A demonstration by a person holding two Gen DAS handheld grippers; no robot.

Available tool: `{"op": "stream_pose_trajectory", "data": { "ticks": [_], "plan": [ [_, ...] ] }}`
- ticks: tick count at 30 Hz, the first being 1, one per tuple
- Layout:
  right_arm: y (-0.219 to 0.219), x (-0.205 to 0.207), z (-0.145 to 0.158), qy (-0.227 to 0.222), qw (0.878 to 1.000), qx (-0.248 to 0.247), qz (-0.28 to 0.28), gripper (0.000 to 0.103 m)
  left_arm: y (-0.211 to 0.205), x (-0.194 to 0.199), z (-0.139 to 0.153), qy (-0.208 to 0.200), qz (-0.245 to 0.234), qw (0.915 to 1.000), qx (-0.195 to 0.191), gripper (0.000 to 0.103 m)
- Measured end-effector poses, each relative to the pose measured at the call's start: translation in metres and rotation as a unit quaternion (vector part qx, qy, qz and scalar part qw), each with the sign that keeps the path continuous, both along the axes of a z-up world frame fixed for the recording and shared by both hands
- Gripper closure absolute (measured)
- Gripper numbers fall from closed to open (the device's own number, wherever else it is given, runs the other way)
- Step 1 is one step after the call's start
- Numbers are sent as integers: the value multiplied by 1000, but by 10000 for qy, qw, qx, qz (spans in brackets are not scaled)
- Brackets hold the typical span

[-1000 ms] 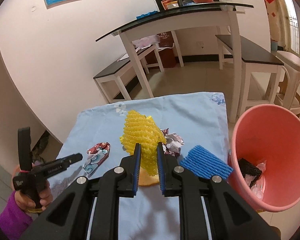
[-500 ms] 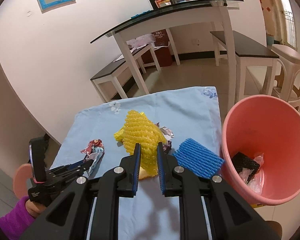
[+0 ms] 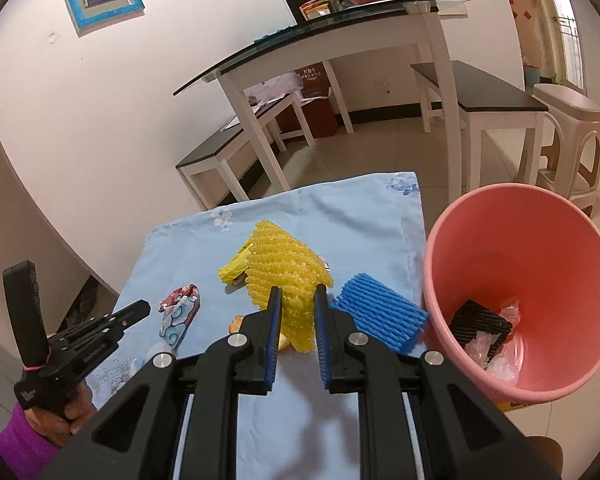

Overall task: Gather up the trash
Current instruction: 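Lift the wrapper with left tool while right tool holds the yellow net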

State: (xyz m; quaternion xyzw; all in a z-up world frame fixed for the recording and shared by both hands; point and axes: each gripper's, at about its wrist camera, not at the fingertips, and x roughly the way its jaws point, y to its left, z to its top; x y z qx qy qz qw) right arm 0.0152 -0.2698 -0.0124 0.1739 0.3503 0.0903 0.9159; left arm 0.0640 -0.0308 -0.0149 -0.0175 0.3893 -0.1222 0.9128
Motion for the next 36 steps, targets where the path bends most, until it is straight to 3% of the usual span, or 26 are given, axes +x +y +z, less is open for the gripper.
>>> {"op": "stream_pose_trajectory", "data": {
  "ticks": [2,8,12,14,16,17,21,25,28,31,36],
  "plan": [
    [-2,-2,-1,2,10000,13,-4,87,6,0,-1,70,28,9998,-171,101],
    [0,0,-5,81,9999,88,21,87,-4,0,-24,384,65,9991,187,101],
    [-1,-2,-5,76,9999,62,20,86,4,1,-34,498,167,9986,88,100],
    [-2,-2,-6,92,9999,85,0,86,7,1,-33,477,218,9986,55,92],
    [-2,0,-7,125,9998,125,-7,86,11,-1,-31,414,197,9989,-58,70],
    [-2,1,-8,135,9998,134,1,86,11,-1,-30,380,184,9991,-71,69],
    [2,2,-8,141,9998,116,55,86,10,-3,-30,330,223,9992,24,69],
    [3,1,-8,133,9998,90,81,86,19,-6,-25,222,329,9991,-113,69],
    [3,1,-9,147,9998,121,78,86,19,-4,-29,277,410,9988,46,69],
    [4,0,-9,141,9998,112,107,86,17,-2,-32,354,374,9987,20,69],
    [5,0,-9,149,9998,113,107,86,-1,-5,-31,127,163,9995,225,69]
  ]
}}
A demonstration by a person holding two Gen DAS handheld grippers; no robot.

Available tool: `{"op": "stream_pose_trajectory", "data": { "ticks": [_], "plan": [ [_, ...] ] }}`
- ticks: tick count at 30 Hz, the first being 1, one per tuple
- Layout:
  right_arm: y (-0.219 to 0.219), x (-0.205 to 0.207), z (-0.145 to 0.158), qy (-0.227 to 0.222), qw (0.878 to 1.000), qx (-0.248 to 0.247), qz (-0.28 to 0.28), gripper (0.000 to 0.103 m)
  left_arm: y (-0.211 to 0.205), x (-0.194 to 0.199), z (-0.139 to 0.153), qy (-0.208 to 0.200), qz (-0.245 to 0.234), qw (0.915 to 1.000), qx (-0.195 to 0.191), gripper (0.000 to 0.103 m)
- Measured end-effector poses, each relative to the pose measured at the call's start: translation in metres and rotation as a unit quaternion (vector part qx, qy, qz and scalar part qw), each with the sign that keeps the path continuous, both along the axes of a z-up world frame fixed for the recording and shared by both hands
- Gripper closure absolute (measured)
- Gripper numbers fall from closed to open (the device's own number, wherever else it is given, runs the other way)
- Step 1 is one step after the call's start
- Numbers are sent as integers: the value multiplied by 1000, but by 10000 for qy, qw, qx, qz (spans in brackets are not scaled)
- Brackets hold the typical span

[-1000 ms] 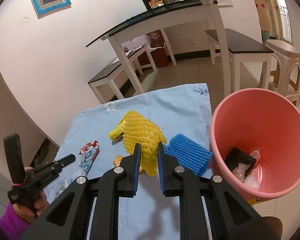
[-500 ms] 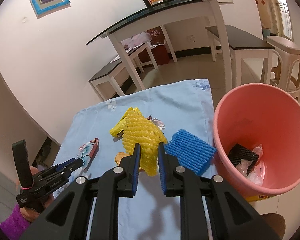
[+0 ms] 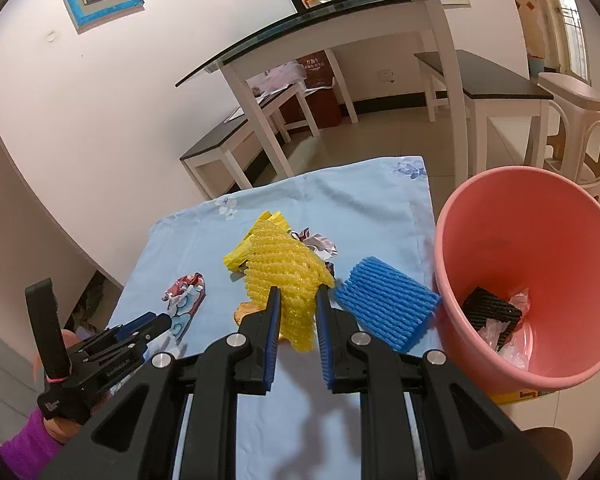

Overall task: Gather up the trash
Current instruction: 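Lift the wrapper with left tool while right tool holds the yellow net, then carry both items over the pink bucket and open both tools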

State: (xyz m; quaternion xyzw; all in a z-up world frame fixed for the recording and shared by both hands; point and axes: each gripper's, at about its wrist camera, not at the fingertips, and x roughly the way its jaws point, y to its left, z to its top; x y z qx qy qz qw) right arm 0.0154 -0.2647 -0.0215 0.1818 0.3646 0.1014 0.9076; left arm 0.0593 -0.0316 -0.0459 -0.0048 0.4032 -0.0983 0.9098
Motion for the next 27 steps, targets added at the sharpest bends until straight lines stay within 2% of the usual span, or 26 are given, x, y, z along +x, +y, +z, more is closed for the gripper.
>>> {"op": "stream_pose_trajectory", "data": {
  "ticks": [6,8,10,15,19,23,27],
  "plan": [
    [-4,-2,0,-22,10000,21,-52,86,-5,8,-15,146,53,9997,195,70],
    [-7,-3,0,-26,10000,31,-78,86,-5,9,-16,184,33,9997,167,88],
    [-10,-5,0,-30,9999,36,-118,86,-4,8,-14,142,44,9998,136,100],
    [-18,-9,1,-62,9997,80,-220,86,-10,2,5,-109,-55,9999,73,101],
    [-29,-15,5,-167,9992,49,-369,86,-24,-4,31,-337,-341,9986,-203,101],
    [-44,-21,10,-267,9979,7,-594,86,-51,-7,57,-518,-789,9943,-492,101],
    [-62,-30,15,-351,9950,-151,-921,86,-90,-12,76,-633,-1362,9858,-754,101]
  ]
}}
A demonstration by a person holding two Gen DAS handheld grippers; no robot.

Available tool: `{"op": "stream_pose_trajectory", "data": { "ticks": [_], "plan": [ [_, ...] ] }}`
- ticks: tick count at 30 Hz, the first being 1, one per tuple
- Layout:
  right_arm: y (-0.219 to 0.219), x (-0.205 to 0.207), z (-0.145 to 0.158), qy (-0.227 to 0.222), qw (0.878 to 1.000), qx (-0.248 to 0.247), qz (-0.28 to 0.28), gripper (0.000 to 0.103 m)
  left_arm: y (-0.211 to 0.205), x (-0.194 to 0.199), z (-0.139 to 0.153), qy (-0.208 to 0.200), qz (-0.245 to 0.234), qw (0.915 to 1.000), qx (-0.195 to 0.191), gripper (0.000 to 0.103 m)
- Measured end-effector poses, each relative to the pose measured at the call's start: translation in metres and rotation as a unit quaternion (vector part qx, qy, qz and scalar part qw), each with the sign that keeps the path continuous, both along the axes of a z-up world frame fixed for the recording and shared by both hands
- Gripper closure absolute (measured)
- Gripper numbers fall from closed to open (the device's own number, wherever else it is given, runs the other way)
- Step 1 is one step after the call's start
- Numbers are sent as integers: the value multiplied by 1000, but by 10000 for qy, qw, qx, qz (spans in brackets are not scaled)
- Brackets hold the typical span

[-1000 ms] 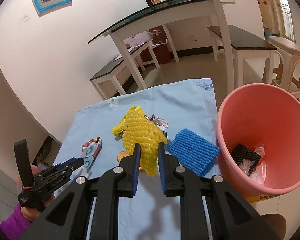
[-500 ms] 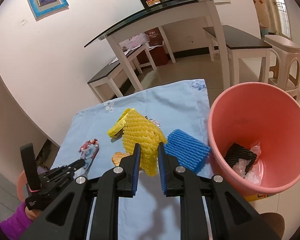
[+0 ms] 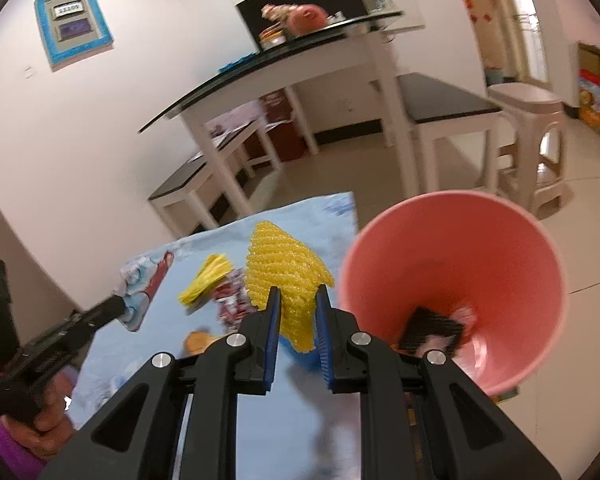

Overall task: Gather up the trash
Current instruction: 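Carry both items over the pink bucket and open both tools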

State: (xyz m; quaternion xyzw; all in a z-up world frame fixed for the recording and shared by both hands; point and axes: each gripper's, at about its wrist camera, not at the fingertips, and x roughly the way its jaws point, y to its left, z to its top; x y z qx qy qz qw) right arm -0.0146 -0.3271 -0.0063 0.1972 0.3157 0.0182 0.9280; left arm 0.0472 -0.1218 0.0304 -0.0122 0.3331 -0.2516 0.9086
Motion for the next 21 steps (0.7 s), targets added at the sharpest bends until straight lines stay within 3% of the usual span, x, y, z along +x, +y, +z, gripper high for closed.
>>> {"op": "stream_pose_trajectory", "data": {
  "ticks": [4,11,21],
  "plan": [
    [-21,-11,0,20,9994,-96,-337,86,-48,-5,11,-126,-575,9982,-67,101],
    [-59,-26,-10,206,9961,-180,-842,86,-115,-5,10,49,-1254,9919,-209,101],
    [-99,-35,-28,441,9911,-132,-1248,85,-182,2,-17,364,-1627,9860,-34,101]
  ]
}}
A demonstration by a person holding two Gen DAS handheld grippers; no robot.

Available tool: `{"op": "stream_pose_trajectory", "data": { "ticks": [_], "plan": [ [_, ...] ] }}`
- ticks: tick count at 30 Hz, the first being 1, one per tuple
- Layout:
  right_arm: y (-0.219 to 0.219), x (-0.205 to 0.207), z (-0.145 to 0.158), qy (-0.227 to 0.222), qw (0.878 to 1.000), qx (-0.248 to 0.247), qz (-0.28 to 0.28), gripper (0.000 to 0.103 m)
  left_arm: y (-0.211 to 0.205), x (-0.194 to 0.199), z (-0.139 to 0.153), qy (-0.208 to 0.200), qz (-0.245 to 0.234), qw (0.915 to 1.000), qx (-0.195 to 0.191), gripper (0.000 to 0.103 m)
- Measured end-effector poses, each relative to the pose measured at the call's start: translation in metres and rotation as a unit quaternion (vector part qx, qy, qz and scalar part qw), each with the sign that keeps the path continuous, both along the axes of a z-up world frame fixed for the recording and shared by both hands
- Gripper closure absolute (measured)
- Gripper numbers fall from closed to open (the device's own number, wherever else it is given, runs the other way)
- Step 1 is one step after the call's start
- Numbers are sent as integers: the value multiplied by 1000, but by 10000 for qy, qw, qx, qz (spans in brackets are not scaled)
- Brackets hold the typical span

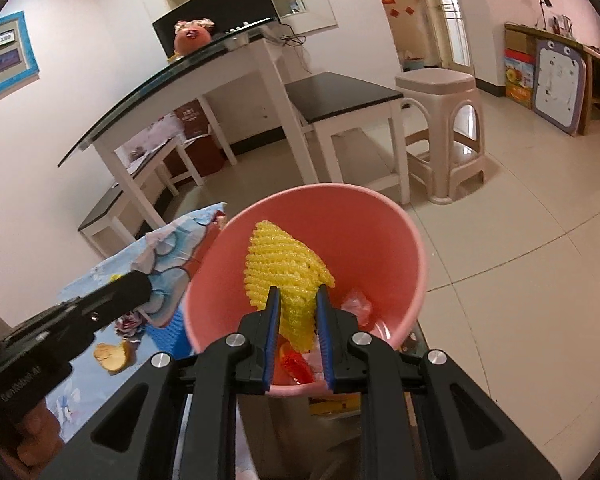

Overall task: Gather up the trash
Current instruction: 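Carry both items over the pink bucket and open both tools, then move both open tools back over the table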

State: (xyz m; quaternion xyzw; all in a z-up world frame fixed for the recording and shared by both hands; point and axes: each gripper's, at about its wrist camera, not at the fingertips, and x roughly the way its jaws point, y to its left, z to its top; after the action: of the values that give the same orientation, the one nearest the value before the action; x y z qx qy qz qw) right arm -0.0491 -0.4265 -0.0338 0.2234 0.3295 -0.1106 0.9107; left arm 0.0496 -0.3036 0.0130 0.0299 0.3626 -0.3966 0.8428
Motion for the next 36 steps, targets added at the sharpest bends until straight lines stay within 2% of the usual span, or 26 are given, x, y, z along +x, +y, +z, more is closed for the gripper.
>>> {"op": "stream_pose_trajectory", "data": {
  "ticks": [5,6,9,10,12,14,16,17,22,29,36],
  "plan": [
    [-8,3,-2,65,10000,-25,-26,82,-12,4,-12,72,70,9999,68,101],
    [-8,4,-2,75,10000,-29,-29,78,-11,5,-12,73,87,9999,66,100],
    [-11,3,-1,64,9999,-17,-83,50,-12,4,-14,65,116,9998,122,100],
    [-12,1,0,22,9999,4,-105,48,-13,4,-14,62,127,9998,148,100],
    [-13,1,1,-8,9999,52,-102,47,-14,4,-14,107,110,9997,200,99],
    [-14,0,1,-8,9999,93,-102,47,-12,6,-14,125,128,9997,192,90],
    [-14,-2,0,-39,9998,154,-97,47,-9,7,-11,140,142,9997,130,70],
    [-14,-3,0,-53,9998,165,-95,47,-8,7,-9,150,146,9998,79,67],
    [-9,-5,3,-97,9999,108,-70,47,3,5,1,73,147,9998,-80,66],
    [1,-8,7,-180,9998,98,16,47,30,2,12,-38,268,9996,-112,66],
    [28,-2,14,-341,9988,102,346,47,96,3,18,-224,951,9952,61,66]
  ]
}}
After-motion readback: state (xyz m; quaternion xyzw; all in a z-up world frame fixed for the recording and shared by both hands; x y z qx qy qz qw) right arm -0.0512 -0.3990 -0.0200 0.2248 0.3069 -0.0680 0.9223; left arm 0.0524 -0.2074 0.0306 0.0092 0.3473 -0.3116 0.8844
